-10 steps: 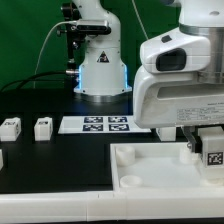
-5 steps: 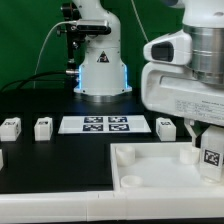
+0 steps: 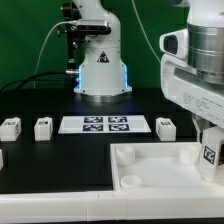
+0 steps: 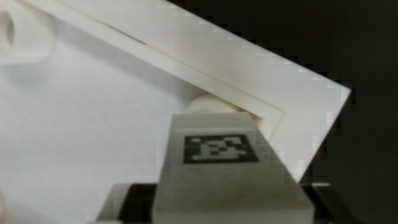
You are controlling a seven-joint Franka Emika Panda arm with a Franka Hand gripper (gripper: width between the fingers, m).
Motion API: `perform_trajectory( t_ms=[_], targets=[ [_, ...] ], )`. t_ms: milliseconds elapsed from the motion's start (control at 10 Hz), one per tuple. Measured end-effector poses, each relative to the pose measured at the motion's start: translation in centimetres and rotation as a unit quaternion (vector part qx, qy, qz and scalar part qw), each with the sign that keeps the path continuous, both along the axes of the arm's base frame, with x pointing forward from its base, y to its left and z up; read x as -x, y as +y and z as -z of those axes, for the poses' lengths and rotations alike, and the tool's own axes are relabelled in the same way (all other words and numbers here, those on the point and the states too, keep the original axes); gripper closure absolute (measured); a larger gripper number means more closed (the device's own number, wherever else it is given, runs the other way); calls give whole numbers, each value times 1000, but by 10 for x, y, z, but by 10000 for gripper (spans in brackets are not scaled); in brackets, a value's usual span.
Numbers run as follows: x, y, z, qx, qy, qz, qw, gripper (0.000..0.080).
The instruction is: Assemble one leg
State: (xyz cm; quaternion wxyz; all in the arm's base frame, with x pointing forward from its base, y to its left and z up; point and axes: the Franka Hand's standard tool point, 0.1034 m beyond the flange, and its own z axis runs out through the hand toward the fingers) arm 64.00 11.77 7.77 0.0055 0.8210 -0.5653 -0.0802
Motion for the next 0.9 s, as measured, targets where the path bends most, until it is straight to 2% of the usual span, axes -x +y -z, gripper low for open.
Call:
perform_trajectory(
  t_ms=[100, 200, 300, 400, 500, 700, 900],
  targets=[
    [0, 0, 0, -1, -1, -8, 1000, 505],
    [1, 1, 1, -1, -1, -9, 1000, 322],
    [1, 1, 1, -1, -1, -9, 1000, 209],
    [1, 1, 1, -3, -2, -26, 1000, 209],
    [1, 1, 1, -7, -4, -54, 998, 162],
    [1, 0, 1, -13, -7, -104, 994, 153],
    [0, -7, 1, -32, -18, -226, 973, 150]
  ],
)
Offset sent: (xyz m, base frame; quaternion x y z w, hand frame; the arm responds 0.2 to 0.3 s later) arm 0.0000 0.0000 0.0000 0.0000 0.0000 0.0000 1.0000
